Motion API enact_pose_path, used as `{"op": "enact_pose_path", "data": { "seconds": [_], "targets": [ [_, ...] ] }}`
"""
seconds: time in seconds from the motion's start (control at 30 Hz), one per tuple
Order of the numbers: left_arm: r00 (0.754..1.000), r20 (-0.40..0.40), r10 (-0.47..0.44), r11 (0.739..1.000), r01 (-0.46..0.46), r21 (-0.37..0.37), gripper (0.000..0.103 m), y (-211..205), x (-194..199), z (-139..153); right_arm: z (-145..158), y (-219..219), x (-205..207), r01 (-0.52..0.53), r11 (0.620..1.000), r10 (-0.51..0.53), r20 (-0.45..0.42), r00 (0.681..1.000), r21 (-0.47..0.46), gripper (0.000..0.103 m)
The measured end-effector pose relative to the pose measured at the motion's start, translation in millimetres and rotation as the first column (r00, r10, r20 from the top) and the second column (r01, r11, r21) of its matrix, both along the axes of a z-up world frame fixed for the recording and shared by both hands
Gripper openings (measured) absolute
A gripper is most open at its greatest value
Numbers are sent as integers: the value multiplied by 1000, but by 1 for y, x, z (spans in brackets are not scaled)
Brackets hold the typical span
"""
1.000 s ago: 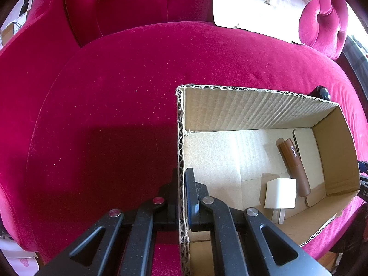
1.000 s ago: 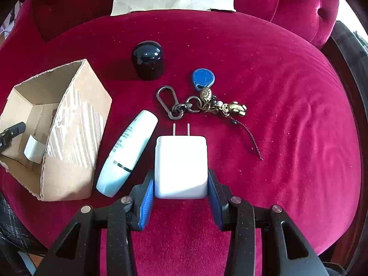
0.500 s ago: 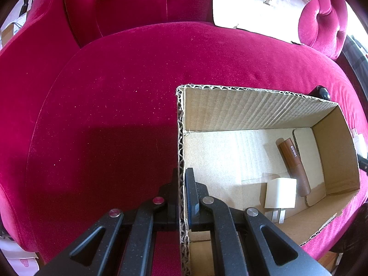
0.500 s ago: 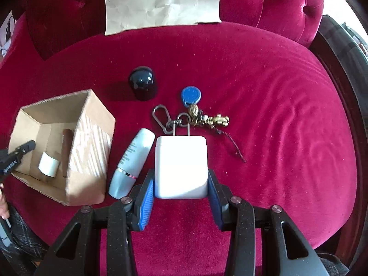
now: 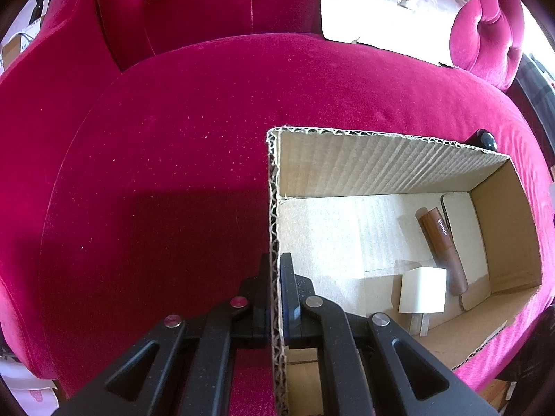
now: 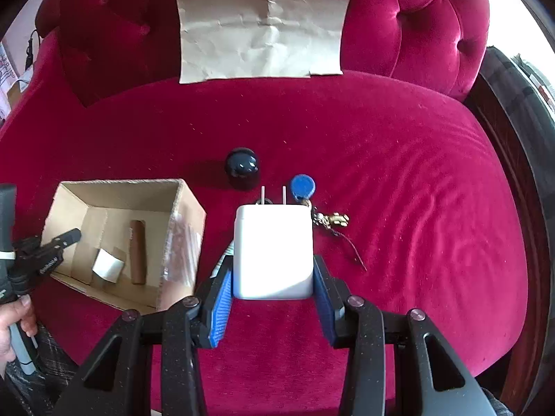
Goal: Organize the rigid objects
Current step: 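Close the right tool on the white charger and lift it, then carry the white charger with the right tool over the box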
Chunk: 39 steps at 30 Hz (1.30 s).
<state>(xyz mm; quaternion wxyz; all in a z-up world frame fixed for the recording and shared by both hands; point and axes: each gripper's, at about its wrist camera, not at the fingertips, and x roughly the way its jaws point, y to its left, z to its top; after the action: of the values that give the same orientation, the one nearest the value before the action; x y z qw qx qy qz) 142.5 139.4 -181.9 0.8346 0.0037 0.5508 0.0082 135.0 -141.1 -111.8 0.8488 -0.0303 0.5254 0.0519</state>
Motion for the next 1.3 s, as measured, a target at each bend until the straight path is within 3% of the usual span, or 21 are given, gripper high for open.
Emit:
{"op": "enact_pose_path", "data": {
  "seconds": [0.53, 1.3],
  "targets": [
    [1000, 1, 3, 1000, -3, -7, 4, 4, -1, -1, 13, 43, 0, -90, 996, 90, 18, 996, 7, 45],
    [1000, 0, 5, 1000, -5, -11, 4, 4, -2, -1, -5, 116, 2, -219, 975, 220, -49, 974, 23, 45]
  ]
}}
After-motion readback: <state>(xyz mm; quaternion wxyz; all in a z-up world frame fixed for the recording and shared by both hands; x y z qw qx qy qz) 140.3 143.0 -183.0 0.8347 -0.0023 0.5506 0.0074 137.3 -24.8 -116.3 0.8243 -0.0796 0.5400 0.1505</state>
